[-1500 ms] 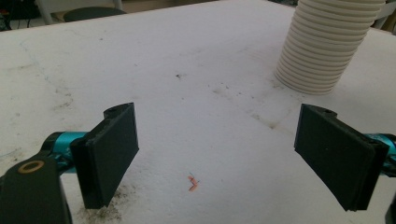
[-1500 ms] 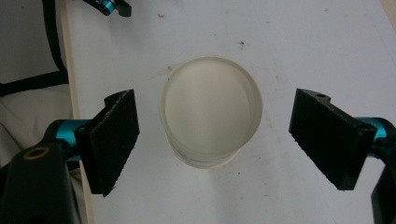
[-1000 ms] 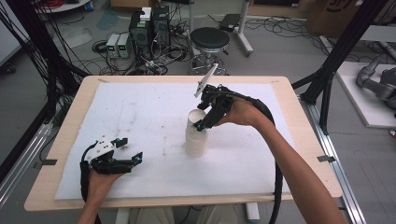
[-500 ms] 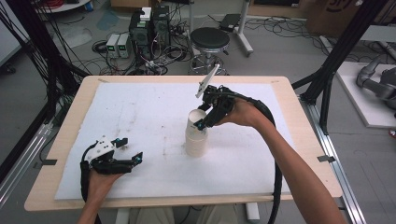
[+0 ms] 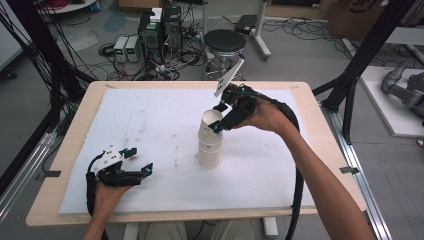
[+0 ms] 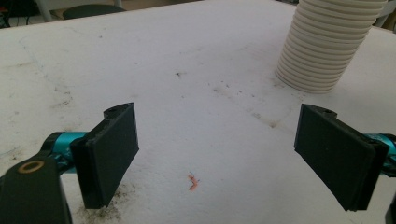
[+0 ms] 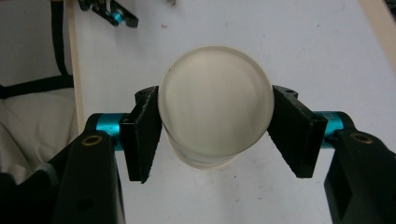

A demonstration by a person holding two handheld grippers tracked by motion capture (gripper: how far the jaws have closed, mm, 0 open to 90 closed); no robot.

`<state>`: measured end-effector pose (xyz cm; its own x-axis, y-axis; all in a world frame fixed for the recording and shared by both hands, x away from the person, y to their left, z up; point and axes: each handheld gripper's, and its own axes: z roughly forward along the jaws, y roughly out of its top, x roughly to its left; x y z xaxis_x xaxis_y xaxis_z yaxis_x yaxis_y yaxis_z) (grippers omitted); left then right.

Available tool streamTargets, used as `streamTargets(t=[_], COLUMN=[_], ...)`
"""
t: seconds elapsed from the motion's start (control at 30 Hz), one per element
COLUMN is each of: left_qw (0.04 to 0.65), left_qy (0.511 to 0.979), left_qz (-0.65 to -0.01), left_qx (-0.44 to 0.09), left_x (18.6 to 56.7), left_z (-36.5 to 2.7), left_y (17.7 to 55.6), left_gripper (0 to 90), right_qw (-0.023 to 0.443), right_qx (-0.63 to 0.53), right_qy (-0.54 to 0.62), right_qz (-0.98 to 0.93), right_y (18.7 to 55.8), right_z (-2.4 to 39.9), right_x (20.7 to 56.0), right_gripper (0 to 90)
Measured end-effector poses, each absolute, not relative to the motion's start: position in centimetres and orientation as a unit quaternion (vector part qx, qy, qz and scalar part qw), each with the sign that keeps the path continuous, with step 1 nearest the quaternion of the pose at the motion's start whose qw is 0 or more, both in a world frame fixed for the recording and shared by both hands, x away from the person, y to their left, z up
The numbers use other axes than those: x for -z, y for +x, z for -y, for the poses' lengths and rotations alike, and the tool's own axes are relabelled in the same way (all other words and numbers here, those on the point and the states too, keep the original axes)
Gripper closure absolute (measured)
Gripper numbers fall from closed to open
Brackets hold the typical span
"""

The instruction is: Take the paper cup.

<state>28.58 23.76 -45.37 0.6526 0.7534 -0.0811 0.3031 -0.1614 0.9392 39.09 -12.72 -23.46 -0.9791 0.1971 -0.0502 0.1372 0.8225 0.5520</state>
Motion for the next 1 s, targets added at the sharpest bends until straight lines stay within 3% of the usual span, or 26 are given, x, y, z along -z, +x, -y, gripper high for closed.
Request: streamTargets(t=[0.4, 1.0], left_qw=[0.537, 0.547], left_qy=[0.733, 0.728], left_qz=[-0.360, -0.363], left_qx=[-0.210, -0.198], left_x=[45.4, 45.4], left_z=[-23.7, -24.0], left_y=[28.6, 28.7], left_gripper=[13.5, 13.5], right_qw=[0.088, 0.081], right_qx=[-0.326, -0.378], right_qy=[0.084, 0.089], right_qz=[-0.937, -0.918], right_y=[38.7, 36.3], right_z=[13.7, 15.4], right_x=[16.1, 17.1], right_gripper=[38.4, 38.4])
